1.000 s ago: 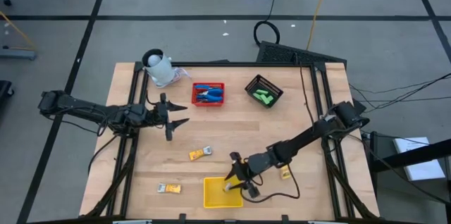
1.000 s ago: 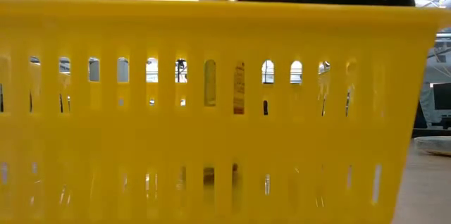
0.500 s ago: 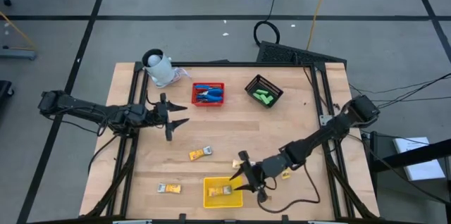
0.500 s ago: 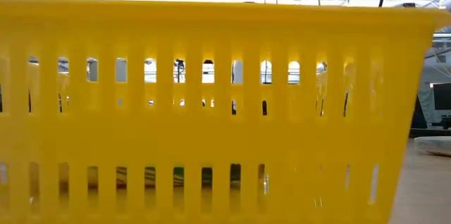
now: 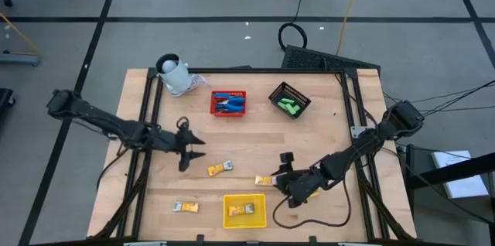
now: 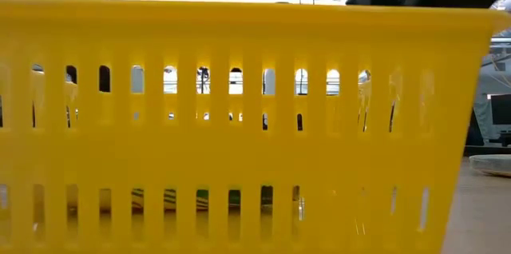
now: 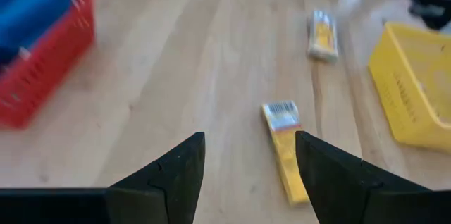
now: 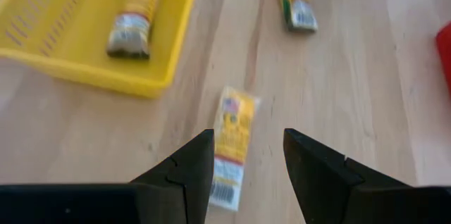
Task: Pick & Place School Supplies
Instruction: Put the yellow crayon box into the yellow bin
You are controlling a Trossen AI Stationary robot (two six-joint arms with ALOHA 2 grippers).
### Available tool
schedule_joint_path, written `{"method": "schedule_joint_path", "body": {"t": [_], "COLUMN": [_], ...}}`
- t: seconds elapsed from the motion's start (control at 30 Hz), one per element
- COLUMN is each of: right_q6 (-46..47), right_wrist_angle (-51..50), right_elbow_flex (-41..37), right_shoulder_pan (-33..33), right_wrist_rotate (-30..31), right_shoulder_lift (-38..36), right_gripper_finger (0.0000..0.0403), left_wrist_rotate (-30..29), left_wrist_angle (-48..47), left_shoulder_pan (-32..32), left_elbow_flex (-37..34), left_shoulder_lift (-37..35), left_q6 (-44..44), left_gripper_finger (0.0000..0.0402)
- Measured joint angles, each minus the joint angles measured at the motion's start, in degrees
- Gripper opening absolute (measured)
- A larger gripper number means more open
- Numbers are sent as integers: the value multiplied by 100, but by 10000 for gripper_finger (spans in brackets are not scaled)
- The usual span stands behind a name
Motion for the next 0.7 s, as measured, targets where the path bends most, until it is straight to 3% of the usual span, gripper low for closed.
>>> {"method": "schedule_joint_path", "body": {"t": [0.2,0.4,0.7], "right_q6": [264,476,628], "right_wrist_angle": [-192,-236,-555], "right_elbow_flex": [-173,-405,-579], "right_shoulder_pan": [0,0,9], "right_wrist_rotate": [13,307,596], "right_shoulder_lift": [-1,-18,-638], "right_gripper_finger": [160,160,160], "left_wrist_rotate": [-235,-256,310], "left_wrist_angle": [-155,-1205,-2262], "left_shoulder_pan": [-425,-518,-443], "left_elbow_flex": [537,1758,3251], "left_shoulder_lift": [1209,2818,4258], "left_q6": [-635,-800,-619], "left_gripper_finger": [225,225,225]}}
